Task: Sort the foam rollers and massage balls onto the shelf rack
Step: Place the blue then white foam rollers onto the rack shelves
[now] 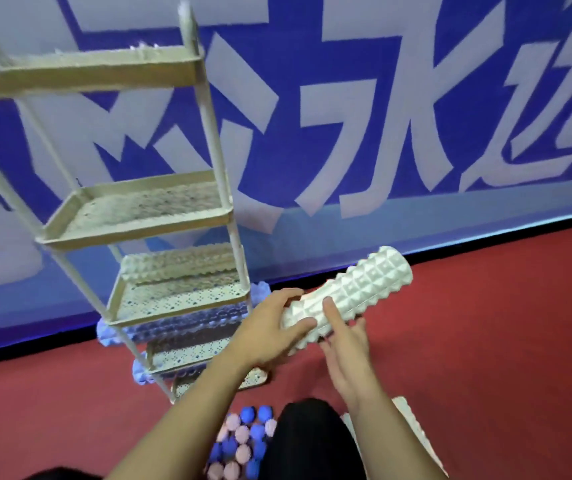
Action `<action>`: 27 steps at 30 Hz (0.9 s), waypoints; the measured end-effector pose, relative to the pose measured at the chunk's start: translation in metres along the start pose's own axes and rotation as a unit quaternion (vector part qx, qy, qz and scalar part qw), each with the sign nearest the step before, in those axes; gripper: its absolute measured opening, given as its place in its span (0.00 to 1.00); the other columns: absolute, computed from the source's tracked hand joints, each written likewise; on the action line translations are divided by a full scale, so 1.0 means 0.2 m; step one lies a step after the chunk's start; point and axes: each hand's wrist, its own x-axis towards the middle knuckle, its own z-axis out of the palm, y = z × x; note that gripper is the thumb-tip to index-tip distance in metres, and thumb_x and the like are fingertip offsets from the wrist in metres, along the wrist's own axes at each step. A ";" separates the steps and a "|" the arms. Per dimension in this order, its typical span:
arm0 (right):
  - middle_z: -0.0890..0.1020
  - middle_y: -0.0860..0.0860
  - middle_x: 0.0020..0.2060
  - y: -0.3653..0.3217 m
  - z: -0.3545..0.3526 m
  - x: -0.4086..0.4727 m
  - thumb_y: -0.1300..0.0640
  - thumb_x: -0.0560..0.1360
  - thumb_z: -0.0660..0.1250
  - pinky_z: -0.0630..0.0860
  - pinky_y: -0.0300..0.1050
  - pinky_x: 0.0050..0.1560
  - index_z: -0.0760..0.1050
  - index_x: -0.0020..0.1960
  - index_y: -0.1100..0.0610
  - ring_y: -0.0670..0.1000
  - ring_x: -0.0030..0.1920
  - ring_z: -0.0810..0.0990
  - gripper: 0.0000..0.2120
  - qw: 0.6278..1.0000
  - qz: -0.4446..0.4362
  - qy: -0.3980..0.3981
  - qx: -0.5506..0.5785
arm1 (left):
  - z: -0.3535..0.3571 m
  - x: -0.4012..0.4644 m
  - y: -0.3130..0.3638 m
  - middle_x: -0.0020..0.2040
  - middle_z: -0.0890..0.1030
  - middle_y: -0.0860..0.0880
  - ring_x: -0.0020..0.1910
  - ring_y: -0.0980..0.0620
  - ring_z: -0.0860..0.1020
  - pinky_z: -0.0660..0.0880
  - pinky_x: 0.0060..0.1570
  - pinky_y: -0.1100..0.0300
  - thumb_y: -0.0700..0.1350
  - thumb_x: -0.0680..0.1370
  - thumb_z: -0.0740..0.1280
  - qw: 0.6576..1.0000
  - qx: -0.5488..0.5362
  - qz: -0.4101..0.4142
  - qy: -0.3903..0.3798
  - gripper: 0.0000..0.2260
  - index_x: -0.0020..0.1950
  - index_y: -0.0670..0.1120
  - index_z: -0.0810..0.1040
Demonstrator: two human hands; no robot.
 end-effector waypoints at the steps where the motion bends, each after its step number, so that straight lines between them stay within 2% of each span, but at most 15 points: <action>1: 0.83 0.56 0.62 0.03 0.08 -0.03 0.59 0.77 0.72 0.78 0.57 0.62 0.68 0.71 0.54 0.57 0.60 0.83 0.25 1.000 0.006 -0.017 0.019 | -0.10 -0.03 -0.02 0.62 0.77 0.63 0.59 0.62 0.77 0.74 0.62 0.57 0.68 0.71 0.69 1.000 0.019 -0.007 0.003 0.29 0.69 0.62 0.69; 4: 0.83 0.58 0.62 0.11 0.33 -0.14 0.58 0.74 0.73 0.82 0.51 0.50 0.70 0.71 0.56 0.57 0.58 0.84 0.27 0.997 0.031 -0.042 0.050 | -0.38 -0.16 -0.05 0.64 0.77 0.61 0.58 0.57 0.78 0.75 0.57 0.56 0.73 0.66 0.70 0.992 0.124 -0.004 0.002 0.36 0.71 0.62 0.67; 5: 0.83 0.58 0.61 0.14 0.40 -0.17 0.58 0.74 0.73 0.82 0.52 0.48 0.70 0.70 0.57 0.57 0.57 0.84 0.26 0.996 0.043 -0.053 0.050 | -0.46 -0.21 -0.06 0.65 0.77 0.59 0.59 0.55 0.78 0.75 0.55 0.56 0.74 0.66 0.70 0.986 0.168 -0.003 0.002 0.38 0.72 0.61 0.66; 8: 0.84 0.59 0.59 0.24 0.59 -0.26 0.58 0.75 0.73 0.79 0.59 0.52 0.68 0.70 0.59 0.59 0.58 0.84 0.25 0.992 0.081 -0.090 0.041 | -0.68 -0.33 -0.13 0.65 0.78 0.55 0.60 0.49 0.78 0.76 0.53 0.52 0.79 0.63 0.66 0.968 0.246 -0.039 0.007 0.44 0.72 0.59 0.65; 12: 0.83 0.57 0.60 0.34 0.81 -0.36 0.57 0.77 0.72 0.80 0.59 0.54 0.66 0.71 0.57 0.58 0.58 0.84 0.26 0.986 0.098 -0.136 0.006 | -0.89 -0.46 -0.26 0.59 0.82 0.55 0.56 0.49 0.80 0.76 0.50 0.53 0.82 0.59 0.64 0.964 0.251 -0.082 0.019 0.43 0.66 0.59 0.69; 14: 0.84 0.55 0.60 0.35 0.87 -0.39 0.52 0.77 0.72 0.82 0.57 0.55 0.68 0.71 0.55 0.56 0.58 0.84 0.26 0.978 0.099 -0.164 -0.079 | -0.97 -0.50 -0.31 0.59 0.82 0.55 0.54 0.49 0.80 0.74 0.45 0.54 0.82 0.61 0.63 0.960 0.265 -0.079 0.030 0.41 0.65 0.58 0.70; 15: 0.85 0.54 0.58 0.34 0.89 -0.41 0.47 0.76 0.72 0.82 0.56 0.57 0.71 0.69 0.55 0.54 0.55 0.85 0.25 0.965 0.100 -0.180 -0.163 | -1.02 -0.52 -0.34 0.59 0.82 0.54 0.54 0.48 0.80 0.73 0.44 0.53 0.81 0.62 0.63 0.955 0.284 -0.075 0.037 0.41 0.66 0.58 0.69; 16: 0.86 0.54 0.54 0.32 0.90 -0.41 0.42 0.76 0.71 0.82 0.55 0.57 0.73 0.66 0.56 0.53 0.51 0.87 0.25 0.937 0.104 -0.200 -0.266 | -1.06 -0.54 -0.37 0.60 0.82 0.54 0.55 0.47 0.80 0.74 0.44 0.53 0.81 0.63 0.63 0.948 0.309 -0.072 0.042 0.41 0.68 0.58 0.68; 18: 0.88 0.51 0.42 0.28 0.92 -0.40 0.33 0.73 0.68 0.83 0.55 0.55 0.81 0.55 0.56 0.51 0.43 0.88 0.27 0.848 0.069 -0.231 -0.472 | -1.15 -0.56 -0.43 0.60 0.81 0.53 0.57 0.46 0.80 0.77 0.47 0.50 0.81 0.63 0.62 0.929 0.359 -0.074 0.048 0.44 0.72 0.59 0.65; 20: 0.86 0.46 0.33 0.23 0.95 -0.35 0.29 0.71 0.66 0.82 0.51 0.50 0.83 0.43 0.54 0.48 0.38 0.85 0.28 0.751 -0.072 -0.212 -0.621 | -1.22 -0.57 -0.51 0.60 0.80 0.52 0.57 0.46 0.80 0.76 0.47 0.50 0.82 0.63 0.60 0.910 0.406 -0.072 0.045 0.44 0.72 0.59 0.64; 21: 0.85 0.43 0.36 0.20 0.97 -0.33 0.28 0.70 0.66 0.80 0.48 0.49 0.83 0.43 0.51 0.45 0.41 0.84 0.26 0.701 -0.174 -0.187 -0.666 | -1.25 -0.57 -0.54 0.59 0.79 0.52 0.56 0.46 0.80 0.75 0.45 0.51 0.81 0.63 0.60 0.901 0.427 -0.068 0.039 0.44 0.72 0.58 0.63; 22: 0.85 0.41 0.44 0.17 0.99 -0.29 0.27 0.70 0.66 0.78 0.48 0.53 0.81 0.50 0.48 0.44 0.48 0.81 0.25 0.653 -0.277 -0.177 -0.683 | -1.26 -0.56 -0.57 0.59 0.79 0.51 0.56 0.46 0.80 0.74 0.45 0.51 0.81 0.64 0.60 0.892 0.446 -0.061 0.033 0.44 0.72 0.57 0.63; 23: 0.81 0.42 0.55 0.16 1.01 -0.25 0.27 0.69 0.66 0.75 0.47 0.60 0.78 0.60 0.47 0.45 0.57 0.77 0.29 0.601 -0.352 -0.193 -0.691 | -1.28 -0.56 -0.59 0.58 0.79 0.51 0.56 0.45 0.80 0.75 0.45 0.50 0.80 0.64 0.61 0.886 0.460 -0.052 0.027 0.44 0.72 0.56 0.63; 25: 0.68 0.46 0.73 0.14 1.04 -0.15 0.25 0.67 0.66 0.63 0.51 0.72 0.66 0.74 0.45 0.50 0.72 0.65 0.41 0.492 -0.383 -0.279 -0.731 | -1.28 -0.55 -0.64 0.59 0.79 0.50 0.58 0.45 0.79 0.76 0.50 0.49 0.80 0.65 0.61 0.879 0.475 -0.028 0.021 0.43 0.71 0.54 0.64; 27: 0.62 0.47 0.78 0.14 1.07 -0.07 0.22 0.65 0.63 0.57 0.54 0.75 0.61 0.77 0.43 0.52 0.77 0.60 0.46 0.386 -0.345 -0.354 -0.779 | -1.28 -0.54 -0.69 0.61 0.78 0.50 0.60 0.45 0.78 0.75 0.55 0.49 0.79 0.66 0.61 0.881 0.473 -0.003 0.024 0.42 0.71 0.53 0.66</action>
